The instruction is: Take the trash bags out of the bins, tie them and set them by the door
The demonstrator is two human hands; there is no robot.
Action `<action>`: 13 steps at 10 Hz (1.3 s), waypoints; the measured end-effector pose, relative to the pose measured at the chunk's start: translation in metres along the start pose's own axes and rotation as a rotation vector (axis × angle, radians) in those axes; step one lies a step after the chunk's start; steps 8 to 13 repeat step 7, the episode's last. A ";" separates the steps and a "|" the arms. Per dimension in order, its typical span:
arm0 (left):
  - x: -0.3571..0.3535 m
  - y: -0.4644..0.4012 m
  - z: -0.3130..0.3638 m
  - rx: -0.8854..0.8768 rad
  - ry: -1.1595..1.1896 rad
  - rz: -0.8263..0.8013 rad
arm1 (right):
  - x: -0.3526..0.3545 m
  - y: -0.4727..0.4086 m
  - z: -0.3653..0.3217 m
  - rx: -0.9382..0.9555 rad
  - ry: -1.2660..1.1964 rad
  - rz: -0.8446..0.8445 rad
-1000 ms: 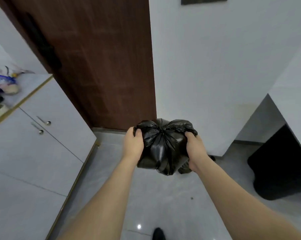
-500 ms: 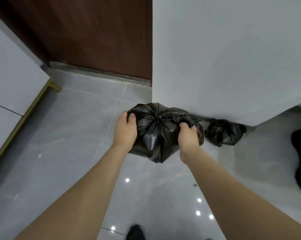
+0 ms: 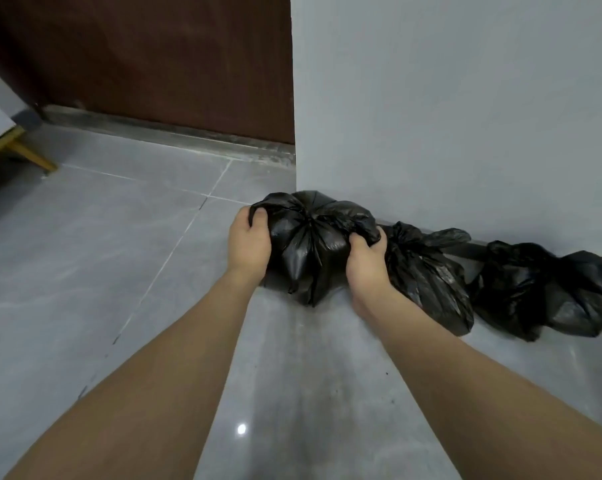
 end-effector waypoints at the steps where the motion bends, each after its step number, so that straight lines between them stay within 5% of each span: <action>1: -0.016 -0.004 -0.022 0.021 -0.050 -0.064 | 0.003 -0.019 0.009 -0.032 0.005 0.025; 4: -0.018 -0.003 -0.053 0.118 -0.225 -0.125 | 0.006 -0.027 0.017 -0.081 0.048 0.038; 7: -0.007 0.030 0.056 -0.292 -0.702 -0.170 | 0.029 0.032 -0.036 -0.014 0.086 -0.035; 13: -0.007 0.030 0.056 -0.292 -0.702 -0.170 | 0.029 0.032 -0.036 -0.014 0.086 -0.035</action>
Point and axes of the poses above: each hand's wrist, its own y-axis away from the middle knuckle, its own x-axis out of the back of the hand, z = x × y, the point moved 9 cm from there along -y, towards the middle knuckle, and after that the axes turned 9 degrees about -x, right-handed, at the moved point
